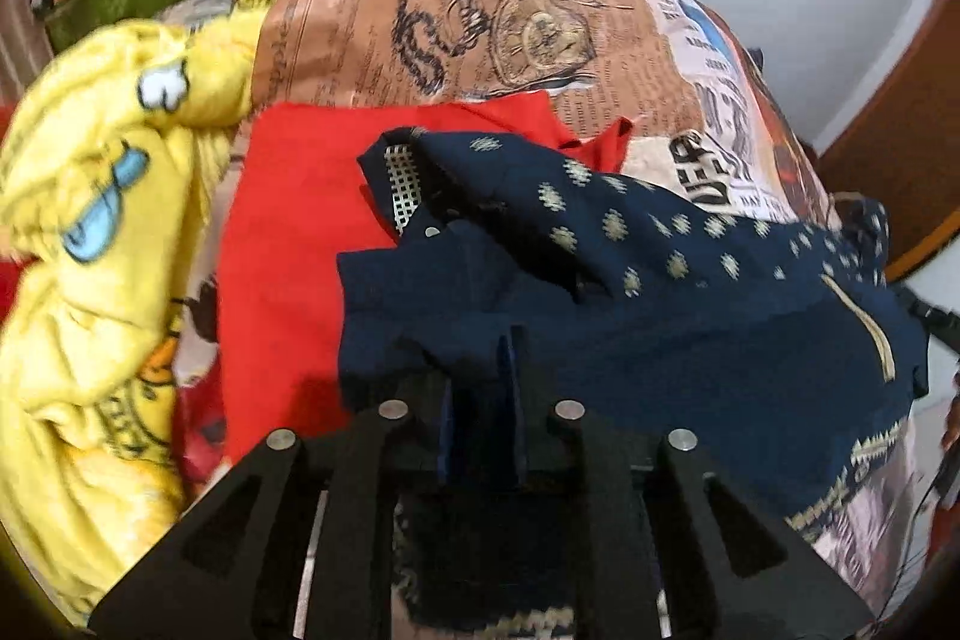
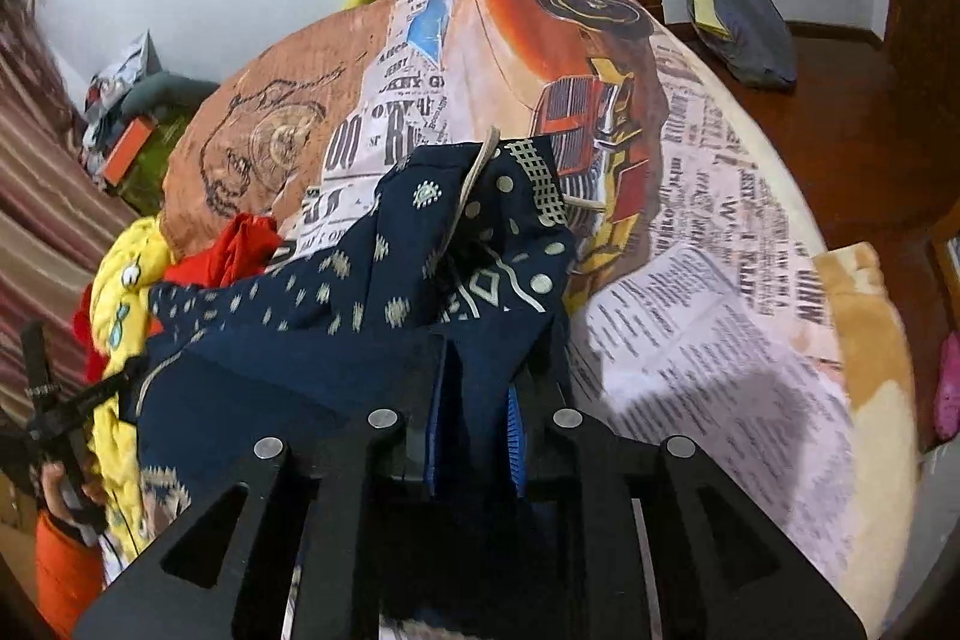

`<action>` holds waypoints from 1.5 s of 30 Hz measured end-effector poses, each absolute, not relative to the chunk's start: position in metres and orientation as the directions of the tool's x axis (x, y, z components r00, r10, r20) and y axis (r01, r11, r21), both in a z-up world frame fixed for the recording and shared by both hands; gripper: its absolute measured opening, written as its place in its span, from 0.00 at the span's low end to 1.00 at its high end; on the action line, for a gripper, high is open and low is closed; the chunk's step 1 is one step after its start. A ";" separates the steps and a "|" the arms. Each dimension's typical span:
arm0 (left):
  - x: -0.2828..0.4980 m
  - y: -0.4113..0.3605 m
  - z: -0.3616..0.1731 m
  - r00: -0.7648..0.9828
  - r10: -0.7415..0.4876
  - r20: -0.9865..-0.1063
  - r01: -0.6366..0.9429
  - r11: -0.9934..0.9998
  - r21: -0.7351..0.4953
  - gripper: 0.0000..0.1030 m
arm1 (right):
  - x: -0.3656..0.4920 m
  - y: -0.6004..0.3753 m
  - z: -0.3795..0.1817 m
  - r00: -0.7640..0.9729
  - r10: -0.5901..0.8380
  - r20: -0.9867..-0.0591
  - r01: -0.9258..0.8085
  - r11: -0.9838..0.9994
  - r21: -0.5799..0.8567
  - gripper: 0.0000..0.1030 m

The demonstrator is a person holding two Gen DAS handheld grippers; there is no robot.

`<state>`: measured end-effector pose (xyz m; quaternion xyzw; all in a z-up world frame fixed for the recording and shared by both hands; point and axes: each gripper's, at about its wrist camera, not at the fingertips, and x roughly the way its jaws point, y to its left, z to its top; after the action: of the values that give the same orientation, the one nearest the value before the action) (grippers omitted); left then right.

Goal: Fold large clothes

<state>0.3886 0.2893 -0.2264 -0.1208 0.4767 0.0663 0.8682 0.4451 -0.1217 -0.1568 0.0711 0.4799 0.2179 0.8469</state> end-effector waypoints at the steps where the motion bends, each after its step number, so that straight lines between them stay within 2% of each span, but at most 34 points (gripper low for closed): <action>1: 0.384 0.285 -0.220 0.534 0.007 -0.846 -0.216 0.968 -0.128 0.19 | 0.442 -0.123 -0.154 0.453 0.427 -0.783 -0.303 0.900 0.315 0.15; 2: 0.381 0.281 -0.216 0.531 0.014 -0.848 -0.201 0.973 -0.110 0.23 | 0.437 -0.125 -0.150 0.483 0.397 -0.780 -0.295 0.913 0.282 0.17; 4: 0.372 0.274 -0.207 0.528 0.050 -0.848 -0.184 0.981 -0.057 0.32 | 0.425 -0.133 -0.141 0.578 0.271 -0.769 -0.237 0.958 0.159 0.36; 6: 0.359 0.269 -0.196 0.549 0.115 -0.828 -0.195 0.981 0.007 0.62 | 0.408 -0.144 -0.131 0.632 0.226 -0.741 -0.211 0.971 0.116 0.39; 8: 0.339 0.264 -0.180 0.601 0.135 -0.788 -0.190 0.982 0.023 0.68 | 0.396 -0.150 -0.125 0.623 0.265 -0.736 -0.230 0.961 0.151 0.39; 13: 0.314 0.252 -0.165 0.622 0.080 -0.779 -0.157 0.987 -0.024 0.70 | 0.361 -0.139 -0.114 0.595 0.337 -0.730 -0.319 0.932 0.170 0.39; 20: 0.309 0.216 -0.188 0.578 -0.001 -0.816 -0.102 0.992 -0.073 0.71 | 0.336 -0.093 -0.131 0.490 0.445 -0.749 -0.445 0.867 0.224 0.39; 26: 0.325 0.196 -0.220 0.550 -0.034 -0.835 -0.102 0.989 -0.107 0.71 | 0.341 -0.051 -0.156 0.436 0.448 -0.780 -0.506 0.839 0.199 0.39; 33: 0.366 0.210 -0.242 0.547 -0.056 -0.835 -0.156 0.973 -0.168 0.73 | 0.378 -0.027 -0.183 0.420 0.416 -0.807 -0.473 0.859 0.196 0.39; 37: 0.400 0.221 -0.231 0.575 0.037 -0.818 -0.193 0.977 -0.092 0.73 | 0.402 -0.020 -0.171 0.455 0.409 -0.791 -0.473 0.864 0.175 0.40; 40: 0.432 0.234 -0.214 0.581 0.132 -0.803 -0.227 0.974 -0.004 0.72 | 0.429 -0.015 -0.153 0.533 0.338 -0.775 -0.454 0.888 0.074 0.40; 43: 0.454 0.255 -0.183 0.617 0.159 -0.771 -0.272 0.962 -0.020 0.71 | 0.449 -0.021 -0.133 0.621 0.278 -0.733 -0.381 0.924 0.028 0.40; 45: 0.457 0.270 -0.159 0.652 0.207 -0.729 -0.335 0.942 -0.032 0.71 | 0.459 -0.033 -0.120 0.636 0.297 -0.713 -0.339 0.937 0.088 0.40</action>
<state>0.4573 0.2703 -0.1587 -0.0820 0.3893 0.1495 0.9052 0.4594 -0.0327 -0.1204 -0.0267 0.3889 0.1758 0.9040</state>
